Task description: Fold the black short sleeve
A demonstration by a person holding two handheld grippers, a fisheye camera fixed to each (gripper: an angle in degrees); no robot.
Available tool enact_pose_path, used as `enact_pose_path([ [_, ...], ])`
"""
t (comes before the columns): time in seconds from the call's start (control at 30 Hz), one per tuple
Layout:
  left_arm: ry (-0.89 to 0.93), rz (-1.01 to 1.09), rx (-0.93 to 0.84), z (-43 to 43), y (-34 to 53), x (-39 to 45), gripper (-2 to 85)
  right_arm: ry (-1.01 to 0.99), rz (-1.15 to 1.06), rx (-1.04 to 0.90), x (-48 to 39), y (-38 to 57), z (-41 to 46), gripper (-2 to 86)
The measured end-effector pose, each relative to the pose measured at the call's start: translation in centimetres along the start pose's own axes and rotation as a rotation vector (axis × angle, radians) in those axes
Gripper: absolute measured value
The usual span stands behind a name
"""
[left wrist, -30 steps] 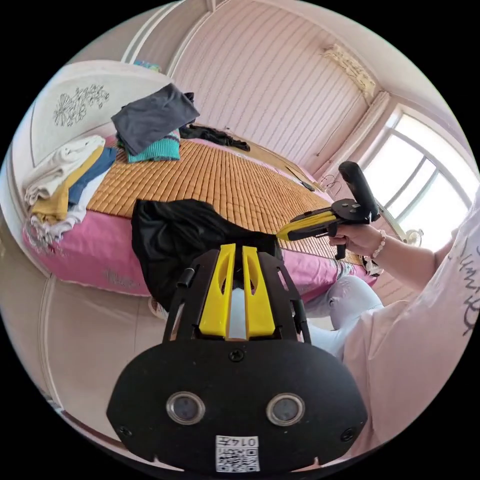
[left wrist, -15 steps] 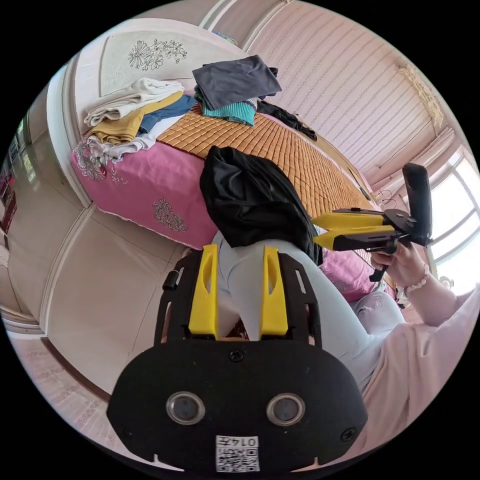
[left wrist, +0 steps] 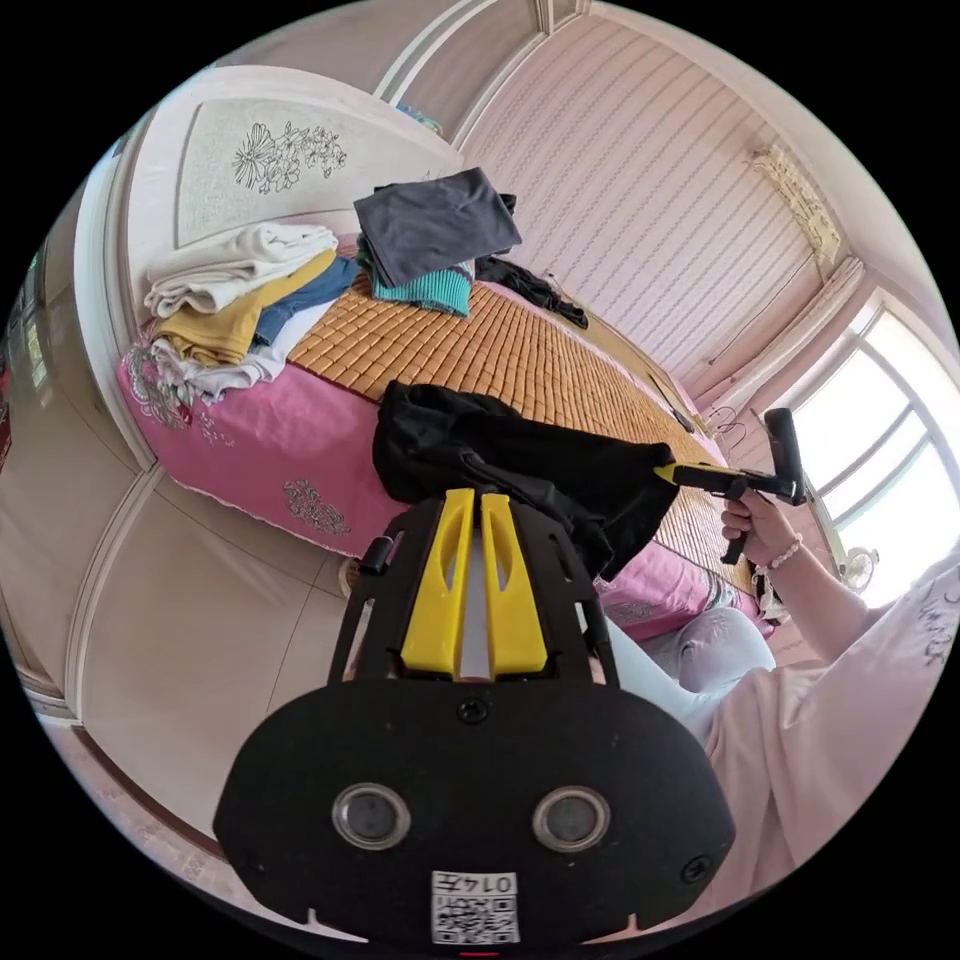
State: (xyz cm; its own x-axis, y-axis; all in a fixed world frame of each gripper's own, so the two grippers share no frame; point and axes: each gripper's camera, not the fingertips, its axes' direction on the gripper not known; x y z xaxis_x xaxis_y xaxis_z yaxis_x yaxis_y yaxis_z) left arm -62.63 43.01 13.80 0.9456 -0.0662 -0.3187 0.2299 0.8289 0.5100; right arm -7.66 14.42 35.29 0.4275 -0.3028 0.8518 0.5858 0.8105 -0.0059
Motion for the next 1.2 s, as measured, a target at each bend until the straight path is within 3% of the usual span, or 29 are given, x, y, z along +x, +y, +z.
enact_pose_path([
  [0.27, 0.008, 0.111, 0.23, -7.9, -3.4, 5.1, -1.0, -0.131, 0.125, 0.247, 5.1, 6.0, -11.4, 0.5],
  [0.43, 0.025, 0.236, 0.282, -7.6, -10.2, 9.8, -1.0, -0.13, 0.087, 0.334, 6.3, 8.7, -17.9, 0.5],
  [0.67, 0.188, 0.466, 0.48, -2.8, -28.9, 29.1, 0.1, -0.116, 0.114, 0.554, 7.4, 14.3, -26.8, 0.5],
  [0.77, 0.216, 0.441, 0.361, 3.5, -33.7, 35.5, 3.8, -0.036, 0.209, 0.595, 8.8, 17.7, -29.5, 0.6],
  [0.87, 0.264, 0.447, 0.237, 9.3, -32.6, 38.6, 6.1, 0.028, 0.372, 0.556, 11.7, 21.0, -29.7, 0.6],
  [0.93, 0.217, 0.508, 0.175, 13.0, -29.5, 39.5, 6.3, 0.083, 0.533, 0.473, 14.9, 23.3, -28.2, 0.7],
  [1.03, 0.145, 0.583, -0.072, 20.0, -22.2, 39.0, 6.3, 0.13, 0.693, 0.336, 18.6, 25.5, -25.5, 0.7],
  [1.1, 0.098, 0.582, -0.302, 24.9, -15.1, 37.6, 6.4, 0.121, 0.744, 0.271, 20.1, 26.2, -24.4, 0.8],
  [1.2, 0.014, 0.618, -0.483, 27.6, -7.8, 37.4, 6.9, 0.094, 0.77, 0.241, 21.5, 26.7, -24.0, 0.8],
])
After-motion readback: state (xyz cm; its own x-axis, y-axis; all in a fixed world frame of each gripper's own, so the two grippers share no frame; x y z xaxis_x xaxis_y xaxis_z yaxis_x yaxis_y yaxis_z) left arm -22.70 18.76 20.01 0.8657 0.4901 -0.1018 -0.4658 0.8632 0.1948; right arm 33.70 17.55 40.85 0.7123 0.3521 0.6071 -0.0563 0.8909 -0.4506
